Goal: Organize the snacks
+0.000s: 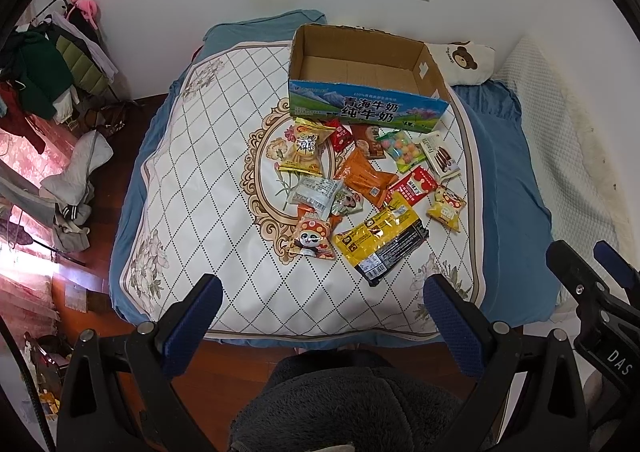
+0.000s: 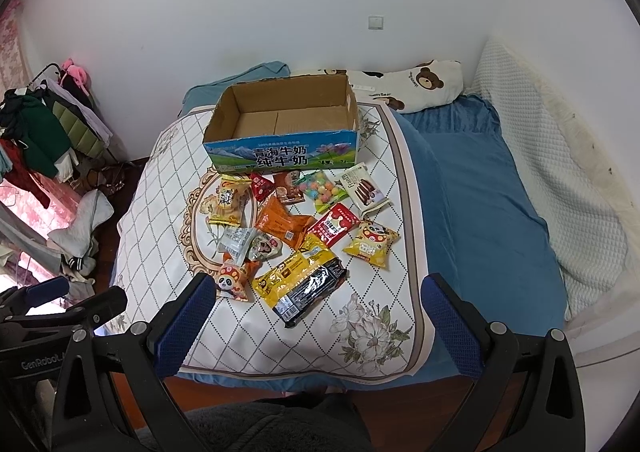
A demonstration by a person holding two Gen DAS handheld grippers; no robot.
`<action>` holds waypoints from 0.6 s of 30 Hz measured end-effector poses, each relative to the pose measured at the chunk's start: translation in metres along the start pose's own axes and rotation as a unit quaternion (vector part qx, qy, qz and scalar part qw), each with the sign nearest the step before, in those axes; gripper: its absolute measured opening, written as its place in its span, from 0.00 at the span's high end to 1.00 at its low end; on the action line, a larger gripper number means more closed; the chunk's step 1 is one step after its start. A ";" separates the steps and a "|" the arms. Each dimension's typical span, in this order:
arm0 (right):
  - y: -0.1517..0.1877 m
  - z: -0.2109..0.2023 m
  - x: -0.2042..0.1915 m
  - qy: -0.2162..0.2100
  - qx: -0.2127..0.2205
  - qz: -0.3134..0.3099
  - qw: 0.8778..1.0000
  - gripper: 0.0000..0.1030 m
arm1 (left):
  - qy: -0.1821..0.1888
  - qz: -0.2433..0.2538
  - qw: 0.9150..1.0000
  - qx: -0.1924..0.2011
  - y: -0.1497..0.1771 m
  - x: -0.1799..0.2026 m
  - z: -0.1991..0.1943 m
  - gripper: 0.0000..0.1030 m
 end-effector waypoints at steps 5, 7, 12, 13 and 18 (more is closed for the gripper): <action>-0.002 -0.001 0.001 -0.002 0.000 0.001 1.000 0.00 | 0.000 0.000 1.000 0.001 -0.004 -0.001 -0.001 0.00; -0.001 0.000 0.001 -0.001 0.000 0.001 1.000 0.00 | 0.001 0.001 1.000 0.001 -0.004 -0.001 -0.002 0.00; -0.003 0.001 0.001 -0.001 0.000 0.003 1.000 0.00 | 0.002 0.000 1.000 0.002 -0.006 0.003 -0.011 0.00; -0.002 0.001 0.001 -0.001 0.000 0.003 1.000 0.00 | 0.003 0.001 1.000 0.002 -0.006 0.002 -0.011 0.00; -0.004 0.008 0.003 -0.005 -0.006 0.014 1.000 0.00 | -0.002 -0.003 1.000 0.007 -0.010 0.004 -0.006 0.00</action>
Point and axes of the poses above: each gripper's, at about its wrist camera, not at the fingertips, and z roughly the way its jaws point, x to its right, y to its underside, the point moved 3 cm from there along z, roughly the way its jaws point, and after that the axes turned 14 degrees about -z, right-handed, at the moved point
